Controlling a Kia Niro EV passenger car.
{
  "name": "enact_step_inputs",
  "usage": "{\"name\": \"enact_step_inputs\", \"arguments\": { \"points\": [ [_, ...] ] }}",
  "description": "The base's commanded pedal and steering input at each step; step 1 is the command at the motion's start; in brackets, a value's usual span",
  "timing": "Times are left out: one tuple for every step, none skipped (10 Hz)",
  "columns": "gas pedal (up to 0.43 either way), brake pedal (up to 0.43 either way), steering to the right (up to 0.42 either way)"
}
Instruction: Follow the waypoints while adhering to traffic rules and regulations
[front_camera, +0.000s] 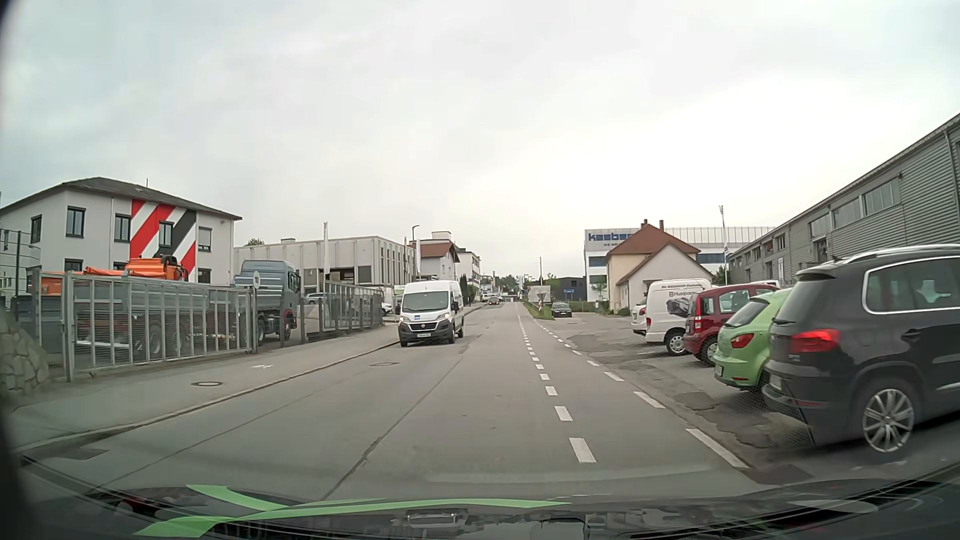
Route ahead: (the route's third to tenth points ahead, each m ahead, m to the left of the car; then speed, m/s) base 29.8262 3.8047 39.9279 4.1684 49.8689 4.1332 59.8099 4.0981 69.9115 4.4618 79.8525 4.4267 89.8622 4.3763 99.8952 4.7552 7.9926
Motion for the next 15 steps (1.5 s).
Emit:
{"name": "enact_step_inputs", "arguments": {
  "points": [
    [0.098, 0.000, 0.001],
    [0.098, 0.000, 0.000],
    [0.098, 0.000, 0.001],
    [0.098, 0.000, 0.000],
    [0.098, 0.000, 0.000],
    [0.098, 0.000, 0.001],
    [0.098, 0.000, 0.001],
    [0.098, 0.000, 0.001],
    [0.098, 0.000, 0.000],
    [0.098, 0.000, 0.001],
    [0.098, 0.000, 0.001],
    [0.098, 0.000, 0.001],
    [0.098, 0.000, 0.000],
    [0.098, 0.000, 0.000],
    [0.098, 0.000, -0.001]
  ]
}}
